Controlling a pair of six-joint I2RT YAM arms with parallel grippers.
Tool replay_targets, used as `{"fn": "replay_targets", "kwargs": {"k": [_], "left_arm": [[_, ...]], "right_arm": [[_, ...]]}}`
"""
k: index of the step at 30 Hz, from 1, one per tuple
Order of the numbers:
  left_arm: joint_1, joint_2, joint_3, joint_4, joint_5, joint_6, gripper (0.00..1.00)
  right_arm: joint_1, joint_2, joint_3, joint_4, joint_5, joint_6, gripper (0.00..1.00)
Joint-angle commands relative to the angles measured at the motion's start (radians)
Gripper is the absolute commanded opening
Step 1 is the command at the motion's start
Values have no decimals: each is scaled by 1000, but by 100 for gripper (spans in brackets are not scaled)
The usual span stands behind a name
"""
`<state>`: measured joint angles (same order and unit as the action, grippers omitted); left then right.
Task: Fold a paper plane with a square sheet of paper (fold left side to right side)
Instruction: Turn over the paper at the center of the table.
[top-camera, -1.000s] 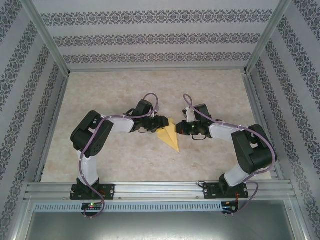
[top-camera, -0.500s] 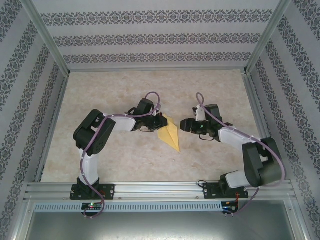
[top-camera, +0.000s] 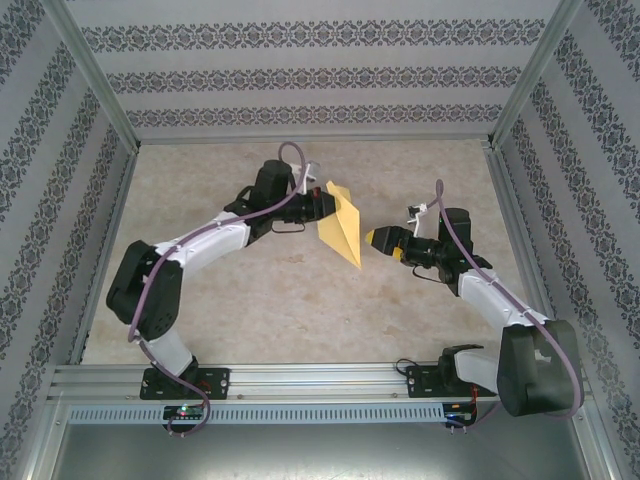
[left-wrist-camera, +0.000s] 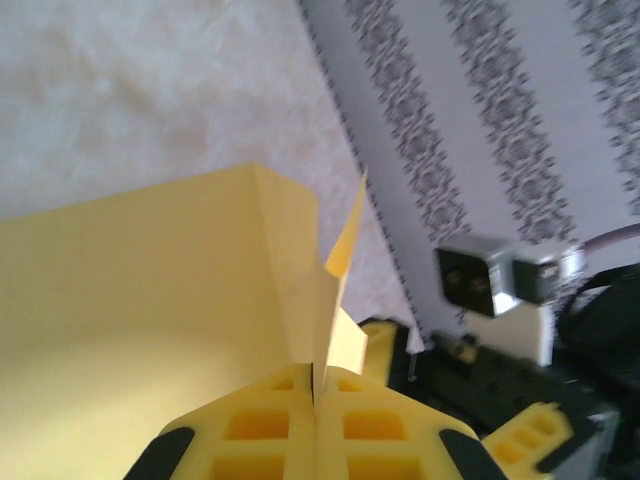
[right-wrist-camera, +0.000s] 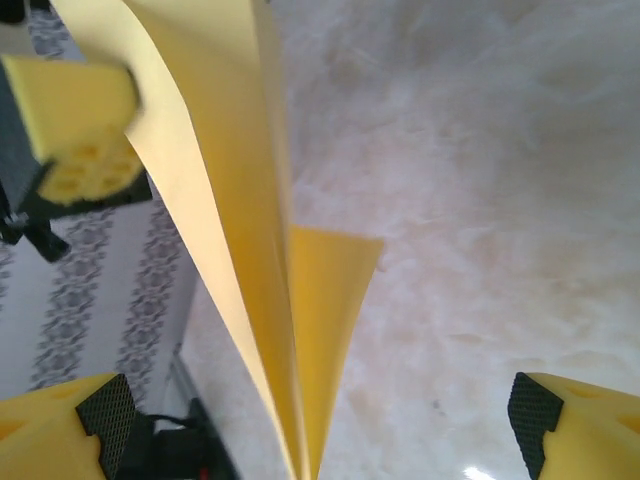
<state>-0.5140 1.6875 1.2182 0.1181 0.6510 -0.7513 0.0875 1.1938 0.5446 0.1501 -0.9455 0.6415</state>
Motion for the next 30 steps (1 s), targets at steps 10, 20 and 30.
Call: {"fn": "replay_targets", "kwargs": {"k": [10,20,30], "left_arm": [[22,-49,60,89,86,-109,0],[22,-45,29,131,94,-161,0],[26,-44,18,62,67,-116,12]], "right_arm": [[133,55,-24,382,-152,234,96],[157,156,-2,631,-134,372,47],[135,108,-4,519,-104,302,13]]}}
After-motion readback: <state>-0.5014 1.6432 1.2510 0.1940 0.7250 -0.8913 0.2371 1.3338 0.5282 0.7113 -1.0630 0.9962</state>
